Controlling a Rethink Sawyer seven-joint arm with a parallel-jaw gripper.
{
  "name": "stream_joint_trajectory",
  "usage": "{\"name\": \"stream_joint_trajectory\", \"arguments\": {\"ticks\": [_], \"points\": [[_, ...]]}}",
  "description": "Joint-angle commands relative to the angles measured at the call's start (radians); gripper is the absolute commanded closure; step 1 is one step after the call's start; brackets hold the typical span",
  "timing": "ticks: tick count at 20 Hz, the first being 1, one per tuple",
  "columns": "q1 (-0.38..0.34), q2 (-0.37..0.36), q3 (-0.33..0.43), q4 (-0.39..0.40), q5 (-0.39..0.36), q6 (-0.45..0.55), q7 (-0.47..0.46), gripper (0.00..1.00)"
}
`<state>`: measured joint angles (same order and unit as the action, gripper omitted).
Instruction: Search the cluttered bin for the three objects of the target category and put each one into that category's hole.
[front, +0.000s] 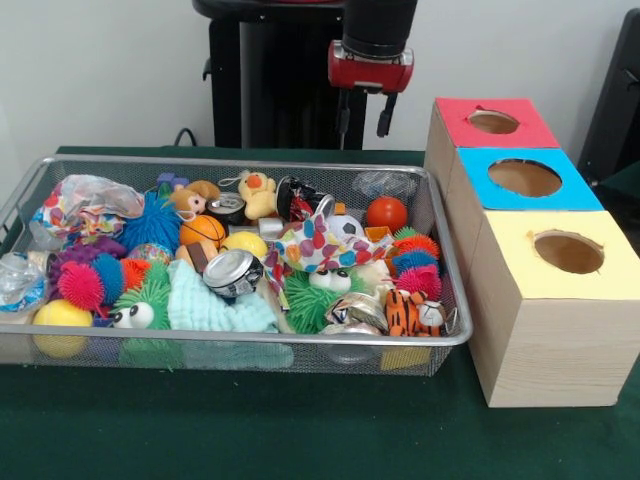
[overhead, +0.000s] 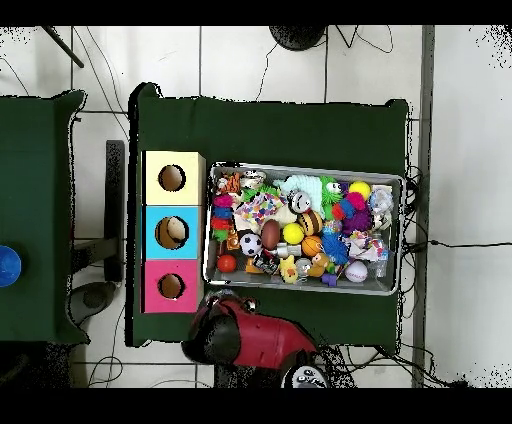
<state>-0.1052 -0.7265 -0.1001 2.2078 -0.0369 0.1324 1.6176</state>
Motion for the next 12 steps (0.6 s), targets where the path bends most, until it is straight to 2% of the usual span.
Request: {"name": "stream_joint_trajectory", "arguments": {"ticks": [1,6,12], "points": [[0.101,0.002,0.008,0.068,0.05,-0.064,0.271,0.0],[0.188,0.035,0.021,0.043,0.129,-0.037,0.313,0.0],[0.265,0.073,0.027,0.062,0.195,-0.099,0.348,0.0]]}}
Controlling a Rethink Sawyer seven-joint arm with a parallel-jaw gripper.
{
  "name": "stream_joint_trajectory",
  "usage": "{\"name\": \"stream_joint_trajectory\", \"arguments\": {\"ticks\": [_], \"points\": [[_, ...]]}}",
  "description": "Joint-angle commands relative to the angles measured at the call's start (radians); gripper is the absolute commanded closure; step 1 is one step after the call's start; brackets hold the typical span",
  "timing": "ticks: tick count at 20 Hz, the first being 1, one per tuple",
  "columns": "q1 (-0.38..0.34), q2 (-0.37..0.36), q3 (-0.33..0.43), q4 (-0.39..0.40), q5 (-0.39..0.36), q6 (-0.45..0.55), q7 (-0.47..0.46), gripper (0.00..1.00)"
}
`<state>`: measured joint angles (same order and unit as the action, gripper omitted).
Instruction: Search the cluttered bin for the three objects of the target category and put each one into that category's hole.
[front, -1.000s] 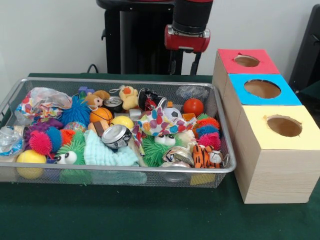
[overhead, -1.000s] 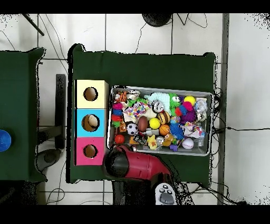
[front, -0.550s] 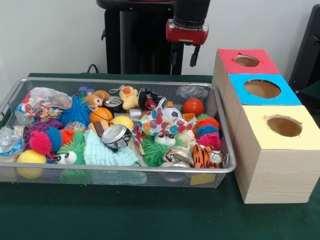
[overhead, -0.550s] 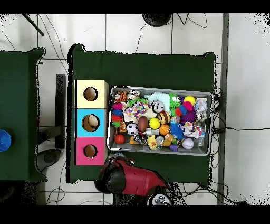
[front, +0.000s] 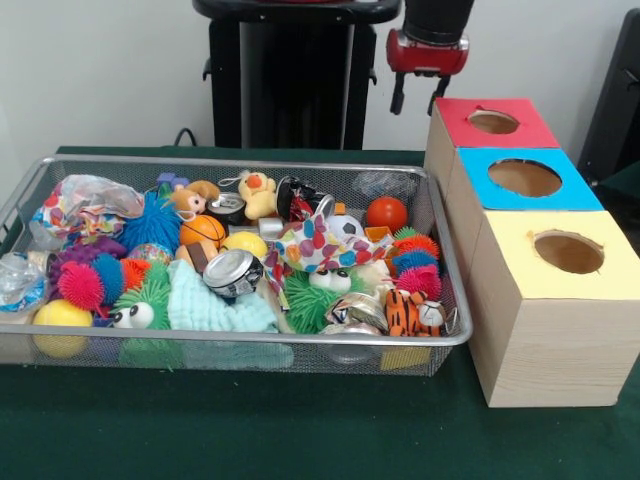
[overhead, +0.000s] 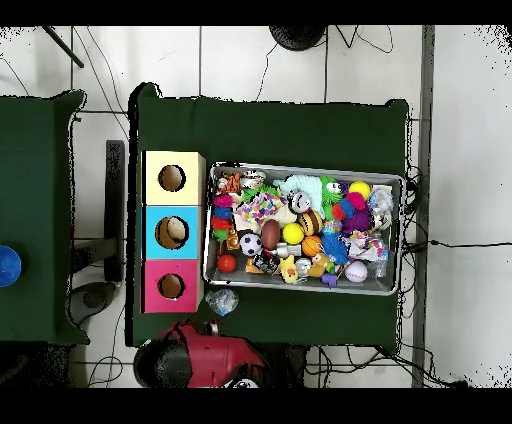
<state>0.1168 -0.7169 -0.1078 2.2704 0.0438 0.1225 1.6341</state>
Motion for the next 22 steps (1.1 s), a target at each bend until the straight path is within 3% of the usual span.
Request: {"name": "stream_joint_trajectory", "arguments": {"ticks": [1,4,12,22], "points": [[0.041,0.06,0.045,0.019,0.122,-0.099,0.339,0.0],[0.077,0.044,0.012,0.029,0.127,-0.08,0.334,0.0],[0.106,0.113,-0.078,-0.024,0.043,-0.194,0.281,0.0],[0.142,0.163,-0.122,-0.041,0.053,-0.295,0.26,0.0]]}}
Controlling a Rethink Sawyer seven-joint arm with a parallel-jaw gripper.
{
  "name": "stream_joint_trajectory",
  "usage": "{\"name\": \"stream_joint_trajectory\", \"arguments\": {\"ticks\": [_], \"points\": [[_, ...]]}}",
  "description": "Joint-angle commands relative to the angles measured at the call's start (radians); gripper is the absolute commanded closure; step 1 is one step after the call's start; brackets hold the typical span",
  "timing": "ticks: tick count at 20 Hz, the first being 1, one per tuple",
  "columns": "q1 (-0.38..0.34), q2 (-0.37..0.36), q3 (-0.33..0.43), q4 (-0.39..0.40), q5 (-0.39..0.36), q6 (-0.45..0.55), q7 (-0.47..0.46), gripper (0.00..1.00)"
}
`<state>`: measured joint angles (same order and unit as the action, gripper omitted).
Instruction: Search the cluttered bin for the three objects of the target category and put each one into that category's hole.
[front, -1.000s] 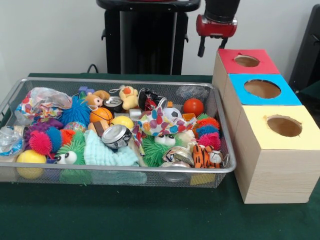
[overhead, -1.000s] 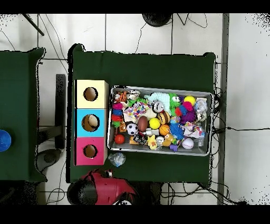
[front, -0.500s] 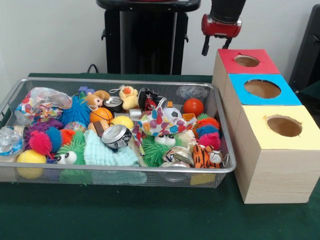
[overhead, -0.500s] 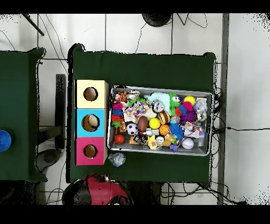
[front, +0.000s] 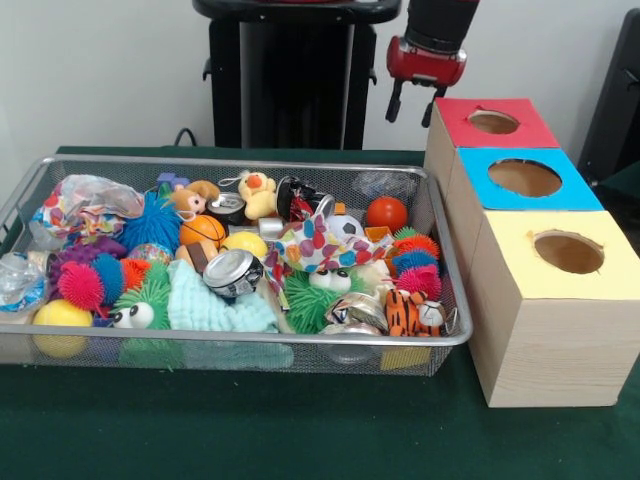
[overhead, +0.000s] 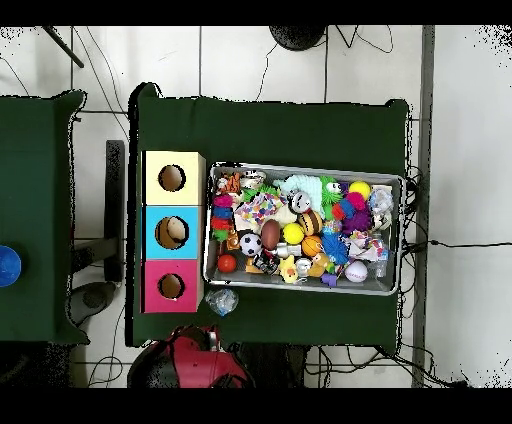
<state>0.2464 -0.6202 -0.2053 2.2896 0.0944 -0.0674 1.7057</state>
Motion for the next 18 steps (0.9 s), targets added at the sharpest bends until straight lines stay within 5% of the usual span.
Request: {"name": "stream_joint_trajectory", "arguments": {"ticks": [1,18], "points": [[0.015,0.075,-0.023,-0.059,0.006,-0.123,0.195,0.0],[-0.05,0.349,0.087,-0.111,0.014,-0.436,0.287,0.0]]}}
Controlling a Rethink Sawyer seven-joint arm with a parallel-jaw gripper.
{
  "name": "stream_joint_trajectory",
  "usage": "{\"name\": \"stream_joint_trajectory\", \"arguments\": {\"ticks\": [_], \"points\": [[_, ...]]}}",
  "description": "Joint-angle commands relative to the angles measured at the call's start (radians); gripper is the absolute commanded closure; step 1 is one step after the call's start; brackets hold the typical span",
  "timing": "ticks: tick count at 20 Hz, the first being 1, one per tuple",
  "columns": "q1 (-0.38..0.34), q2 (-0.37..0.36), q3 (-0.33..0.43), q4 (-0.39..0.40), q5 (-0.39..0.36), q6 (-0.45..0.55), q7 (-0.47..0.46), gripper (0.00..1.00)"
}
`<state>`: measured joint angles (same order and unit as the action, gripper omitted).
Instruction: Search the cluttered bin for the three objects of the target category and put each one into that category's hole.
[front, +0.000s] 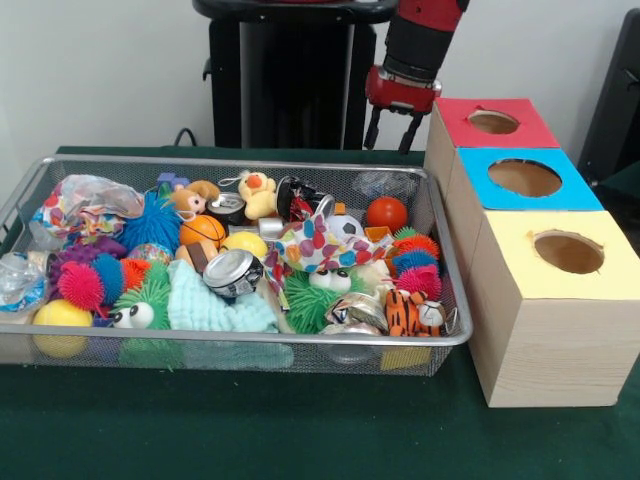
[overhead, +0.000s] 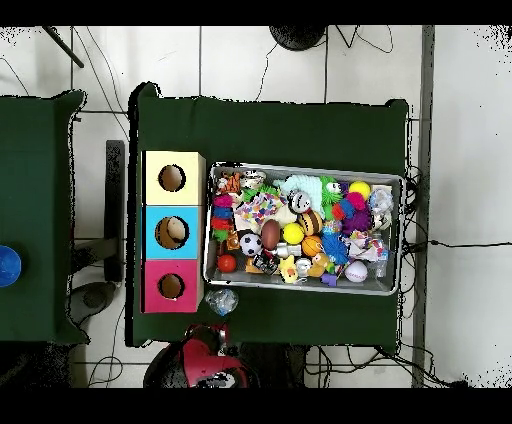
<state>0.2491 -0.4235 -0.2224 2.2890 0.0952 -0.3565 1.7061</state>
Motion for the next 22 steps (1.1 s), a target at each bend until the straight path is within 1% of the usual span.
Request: {"name": "stream_joint_trajectory", "arguments": {"ticks": [1,4,7,10,14,19,22], "points": [[-0.055,0.166,0.108,-0.116,0.014,-0.158,0.287,0.0],[-0.063,0.191,0.118,-0.13,0.012,-0.171,0.274,0.0],[-0.084,0.198,0.136,-0.138,-0.008,-0.161,0.25,0.0],[-0.133,0.221,0.18,-0.144,-0.036,-0.173,0.268,0.0],[-0.158,0.236,0.208,-0.151,-0.047,-0.186,0.285,0.0],[-0.205,0.224,0.255,-0.131,-0.068,-0.218,0.329,0.0],[-0.215,0.193,0.27,-0.108,-0.065,-0.24,0.356,0.0]]}}
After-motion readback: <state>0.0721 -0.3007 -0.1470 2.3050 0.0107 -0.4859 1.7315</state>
